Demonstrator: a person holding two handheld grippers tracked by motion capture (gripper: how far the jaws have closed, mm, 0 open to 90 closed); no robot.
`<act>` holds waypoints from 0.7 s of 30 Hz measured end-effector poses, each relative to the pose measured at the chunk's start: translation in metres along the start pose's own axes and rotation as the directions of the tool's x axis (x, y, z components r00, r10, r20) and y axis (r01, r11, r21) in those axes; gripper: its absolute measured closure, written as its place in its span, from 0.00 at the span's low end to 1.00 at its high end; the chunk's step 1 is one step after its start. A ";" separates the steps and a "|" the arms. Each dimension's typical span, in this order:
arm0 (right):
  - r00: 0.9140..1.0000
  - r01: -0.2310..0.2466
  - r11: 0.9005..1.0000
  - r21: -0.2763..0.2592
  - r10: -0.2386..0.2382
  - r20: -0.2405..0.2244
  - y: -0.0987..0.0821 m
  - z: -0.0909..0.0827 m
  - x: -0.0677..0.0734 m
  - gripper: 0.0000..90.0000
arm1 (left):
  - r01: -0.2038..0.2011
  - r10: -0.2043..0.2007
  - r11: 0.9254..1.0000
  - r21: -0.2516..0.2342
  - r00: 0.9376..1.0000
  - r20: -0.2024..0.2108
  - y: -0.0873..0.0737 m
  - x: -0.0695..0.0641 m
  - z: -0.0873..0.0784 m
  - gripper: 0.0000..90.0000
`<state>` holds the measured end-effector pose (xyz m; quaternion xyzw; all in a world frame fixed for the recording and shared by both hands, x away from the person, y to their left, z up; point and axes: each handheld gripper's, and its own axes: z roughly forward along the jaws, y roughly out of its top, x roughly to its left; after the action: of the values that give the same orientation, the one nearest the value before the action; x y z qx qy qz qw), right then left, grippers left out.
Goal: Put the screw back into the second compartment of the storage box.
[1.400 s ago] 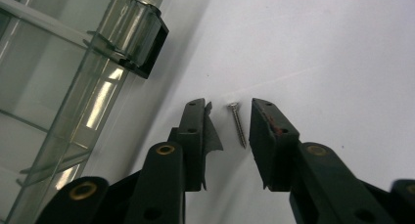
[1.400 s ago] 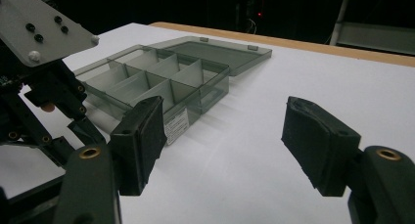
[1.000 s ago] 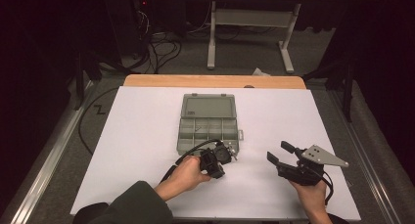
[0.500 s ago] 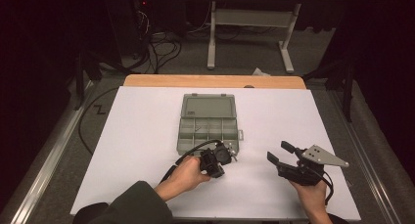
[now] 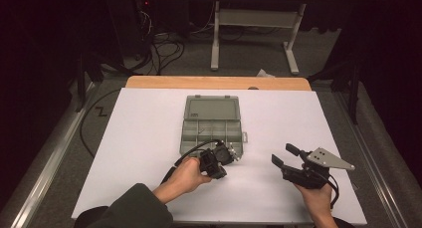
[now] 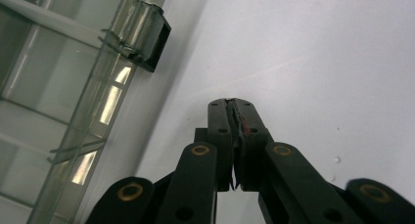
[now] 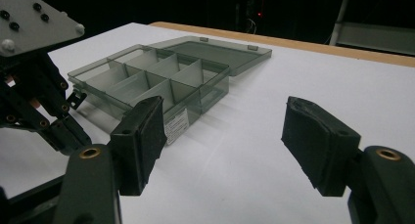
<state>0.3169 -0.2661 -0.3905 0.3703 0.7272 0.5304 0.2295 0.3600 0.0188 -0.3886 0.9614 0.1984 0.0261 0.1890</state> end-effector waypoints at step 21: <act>1.000 0.003 1.000 -0.004 -0.003 -0.001 0.000 0.000 0.000 0.38 | 0.019 -0.019 0.999 -0.048 1.000 -0.013 0.005 0.014 -0.033 0.97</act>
<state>0.3166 -0.2660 -0.3903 0.3683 0.7271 0.5316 0.2305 0.3708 0.0320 -0.3569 0.9545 0.2081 0.0353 0.2109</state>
